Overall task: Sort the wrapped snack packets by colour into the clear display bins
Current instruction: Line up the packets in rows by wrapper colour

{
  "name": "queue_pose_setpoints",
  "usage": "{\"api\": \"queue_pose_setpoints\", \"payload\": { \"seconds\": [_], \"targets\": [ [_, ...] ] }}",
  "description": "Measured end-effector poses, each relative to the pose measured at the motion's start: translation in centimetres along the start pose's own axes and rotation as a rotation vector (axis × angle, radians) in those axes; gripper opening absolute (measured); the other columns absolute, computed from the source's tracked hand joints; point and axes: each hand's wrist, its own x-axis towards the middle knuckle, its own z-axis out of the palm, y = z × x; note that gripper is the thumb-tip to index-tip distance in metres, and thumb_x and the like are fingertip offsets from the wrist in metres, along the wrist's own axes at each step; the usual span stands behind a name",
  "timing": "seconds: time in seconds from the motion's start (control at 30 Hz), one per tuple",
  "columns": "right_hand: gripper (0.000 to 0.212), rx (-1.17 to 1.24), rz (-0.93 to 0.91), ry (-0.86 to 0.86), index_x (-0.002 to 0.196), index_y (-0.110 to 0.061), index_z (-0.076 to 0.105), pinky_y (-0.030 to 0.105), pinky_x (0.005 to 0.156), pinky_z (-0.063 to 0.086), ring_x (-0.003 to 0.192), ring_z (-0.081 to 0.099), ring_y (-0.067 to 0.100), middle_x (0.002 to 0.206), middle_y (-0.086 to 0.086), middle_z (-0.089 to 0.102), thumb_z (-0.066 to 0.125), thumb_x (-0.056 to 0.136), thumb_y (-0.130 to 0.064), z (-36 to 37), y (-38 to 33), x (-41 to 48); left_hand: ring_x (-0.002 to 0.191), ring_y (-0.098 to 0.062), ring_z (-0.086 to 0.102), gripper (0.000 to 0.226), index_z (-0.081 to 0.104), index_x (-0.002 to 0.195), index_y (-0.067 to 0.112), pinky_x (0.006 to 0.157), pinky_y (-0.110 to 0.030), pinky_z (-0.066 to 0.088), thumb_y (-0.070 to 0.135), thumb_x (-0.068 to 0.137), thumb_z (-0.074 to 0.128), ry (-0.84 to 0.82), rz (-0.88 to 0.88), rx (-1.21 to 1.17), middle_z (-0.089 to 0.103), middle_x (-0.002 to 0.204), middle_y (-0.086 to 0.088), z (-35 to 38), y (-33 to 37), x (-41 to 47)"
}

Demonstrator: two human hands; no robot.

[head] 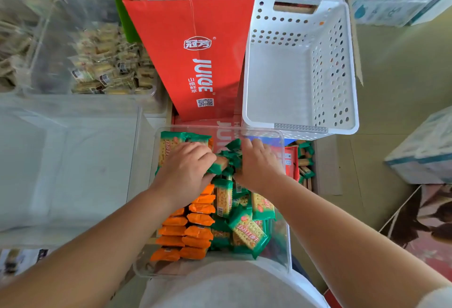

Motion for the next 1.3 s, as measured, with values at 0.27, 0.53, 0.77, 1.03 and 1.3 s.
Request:
{"api": "queue_pose_setpoints", "payload": {
  "seconds": [0.27, 0.53, 0.77, 1.03, 1.3],
  "targets": [
    [0.074, 0.093, 0.095, -0.152, 0.125, -0.015, 0.041, 0.044, 0.100, 0.047, 0.115, 0.047, 0.026, 0.114, 0.004, 0.047, 0.080, 0.068, -0.044, 0.9, -0.1, 0.8, 0.104, -0.029, 0.066, 0.029, 0.068, 0.109, 0.010, 0.097, -0.044, 0.048, 0.022, 0.084, 0.077, 0.099, -0.136, -0.101, 0.073, 0.106, -0.007, 0.4, -0.7, -2.4],
    [0.097, 0.059, 0.036, -0.319, 0.147, -0.024, 0.034, 0.043, 0.088, 0.057, 0.111, 0.057, 0.024, 0.128, 0.000, 0.053, 0.083, 0.064, -0.035, 0.9, -0.5, 0.0, 0.081, -0.024, 0.062, 0.025, 0.064, 0.111, 0.012, 0.076, -0.041, 0.050, 0.030, 0.093, 0.064, 0.133, -0.238, -0.151, 0.069, 0.089, -0.003, 0.5, -0.9, -1.2],
    [0.069, 0.030, -0.064, -0.436, 0.129, -0.019, 0.047, 0.034, 0.070, 0.055, 0.085, 0.058, 0.019, 0.096, -0.005, 0.057, 0.076, 0.072, -0.043, 0.3, -0.5, -2.9, 0.075, -0.028, 0.062, 0.019, 0.070, 0.095, 0.014, 0.070, -0.039, 0.045, 0.031, 0.086, 0.073, 0.039, -0.173, -0.038, 0.070, 0.079, 0.000, 0.2, -0.3, 2.3],
    [0.025, -0.041, -0.167, -0.126, 0.094, -0.021, 0.049, 0.033, 0.069, 0.044, 0.092, 0.055, 0.023, 0.093, -0.003, 0.058, 0.066, 0.083, -0.037, 0.3, 0.3, -5.1, 0.068, -0.032, 0.064, 0.023, 0.070, 0.084, 0.013, 0.063, -0.033, 0.037, 0.033, 0.080, 0.080, -0.081, -0.099, 0.039, 0.070, 0.075, -0.005, 1.6, 1.9, 7.2],
    [0.028, -0.085, -0.151, 0.399, 0.094, -0.021, 0.069, 0.039, 0.078, 0.039, 0.091, 0.055, 0.028, 0.089, -0.005, 0.066, 0.069, 0.073, -0.039, -0.6, 2.4, -3.9, 0.047, -0.035, 0.055, 0.031, 0.061, 0.058, 0.009, 0.042, -0.034, 0.041, -0.007, 0.051, 0.085, -0.090, 0.012, 0.111, 0.053, 0.059, -0.008, 2.6, 1.3, 8.0]
  ]
}}
